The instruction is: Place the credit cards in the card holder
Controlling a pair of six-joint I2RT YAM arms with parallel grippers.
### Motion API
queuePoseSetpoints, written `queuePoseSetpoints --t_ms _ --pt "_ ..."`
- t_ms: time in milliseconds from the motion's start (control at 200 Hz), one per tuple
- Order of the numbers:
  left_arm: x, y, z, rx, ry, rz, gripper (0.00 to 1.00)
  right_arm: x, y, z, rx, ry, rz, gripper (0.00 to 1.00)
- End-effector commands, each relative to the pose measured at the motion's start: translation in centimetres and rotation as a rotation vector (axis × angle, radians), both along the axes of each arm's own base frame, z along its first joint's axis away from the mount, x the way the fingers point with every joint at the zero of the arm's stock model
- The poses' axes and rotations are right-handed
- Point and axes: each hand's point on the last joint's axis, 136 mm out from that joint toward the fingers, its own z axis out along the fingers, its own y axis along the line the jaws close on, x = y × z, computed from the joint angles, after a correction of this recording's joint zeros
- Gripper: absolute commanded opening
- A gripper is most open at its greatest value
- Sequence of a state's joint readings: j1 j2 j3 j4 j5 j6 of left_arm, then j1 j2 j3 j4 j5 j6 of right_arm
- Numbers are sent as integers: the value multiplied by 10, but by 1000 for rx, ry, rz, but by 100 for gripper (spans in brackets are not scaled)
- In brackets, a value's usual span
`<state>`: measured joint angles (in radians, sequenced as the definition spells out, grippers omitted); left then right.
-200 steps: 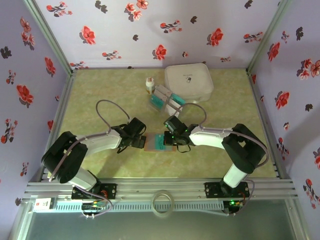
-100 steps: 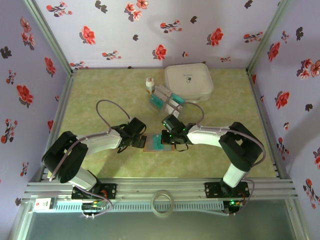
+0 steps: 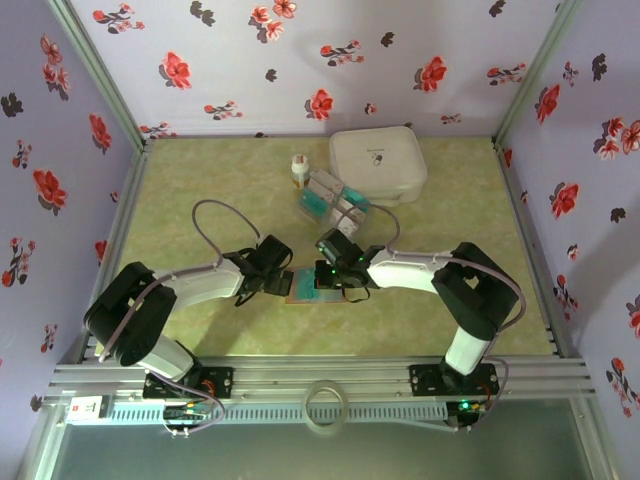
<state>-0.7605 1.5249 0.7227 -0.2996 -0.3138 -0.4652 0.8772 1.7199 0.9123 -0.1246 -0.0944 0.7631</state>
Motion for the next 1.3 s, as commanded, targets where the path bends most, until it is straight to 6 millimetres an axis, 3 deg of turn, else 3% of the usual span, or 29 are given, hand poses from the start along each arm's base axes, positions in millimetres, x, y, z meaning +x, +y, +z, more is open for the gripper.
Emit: queuePoseSetpoints --t_ms 0,520,755,1045,1295 --pt "-7 1 -9 0 25 4 100 1 3 5 2 -8 0 0" --pt "-3 1 7 -7 1 3 100 -6 -46 -8 -85 -10 -55 0" --pt "-2 2 17 -10 -16 7 100 0 -57 0 -82 -20 -77 0" --pt "-3 6 12 0 -6 20 100 6 -36 29 15 -47 -51 0" --pt "-5 7 3 15 12 24 100 3 -10 26 57 -33 -18 0"
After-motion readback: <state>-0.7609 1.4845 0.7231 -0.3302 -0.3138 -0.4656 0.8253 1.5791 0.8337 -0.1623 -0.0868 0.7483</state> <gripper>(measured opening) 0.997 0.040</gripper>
